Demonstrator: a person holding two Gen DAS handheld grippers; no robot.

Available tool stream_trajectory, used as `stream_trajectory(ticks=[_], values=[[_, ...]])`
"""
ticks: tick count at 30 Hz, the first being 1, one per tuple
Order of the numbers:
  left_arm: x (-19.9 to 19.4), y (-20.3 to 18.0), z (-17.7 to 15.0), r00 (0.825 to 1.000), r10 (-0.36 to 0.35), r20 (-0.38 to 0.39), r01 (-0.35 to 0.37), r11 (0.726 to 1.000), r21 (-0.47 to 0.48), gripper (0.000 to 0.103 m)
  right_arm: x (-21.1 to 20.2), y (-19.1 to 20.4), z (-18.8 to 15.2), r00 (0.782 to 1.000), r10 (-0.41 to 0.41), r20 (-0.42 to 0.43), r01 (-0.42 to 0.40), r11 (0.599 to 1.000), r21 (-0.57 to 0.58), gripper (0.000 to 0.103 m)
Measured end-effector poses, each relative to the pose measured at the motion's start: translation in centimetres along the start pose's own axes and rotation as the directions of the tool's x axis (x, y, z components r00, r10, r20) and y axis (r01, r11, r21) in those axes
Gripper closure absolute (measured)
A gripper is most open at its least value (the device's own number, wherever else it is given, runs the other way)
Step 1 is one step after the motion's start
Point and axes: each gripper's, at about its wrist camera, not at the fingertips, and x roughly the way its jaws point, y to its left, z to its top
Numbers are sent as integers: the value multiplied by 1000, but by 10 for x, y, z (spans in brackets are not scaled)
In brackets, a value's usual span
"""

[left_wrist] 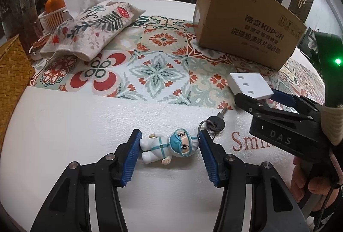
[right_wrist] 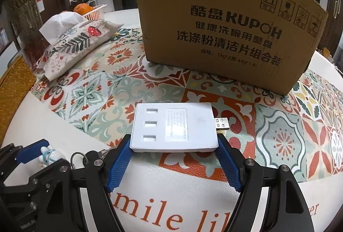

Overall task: Organize rigid objects
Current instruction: 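Grasp the astronaut keychain figure with the left tool while the right tool grasps the white power strip, then lift the keychain and power strip and carry them over the box with both tools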

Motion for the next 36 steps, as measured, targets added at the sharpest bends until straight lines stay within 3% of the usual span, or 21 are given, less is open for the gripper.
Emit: stream_trajectory(ticks=[20,36], values=[[-30,-18,23,991,-37,131,32,999,38,49,-50,-7,9,994,5,111,-9,999,37,27],[-65,-42,59,962,-96,256,71,992,107,49,-99,-24,29,971,-39,236,24,997,69,27]])
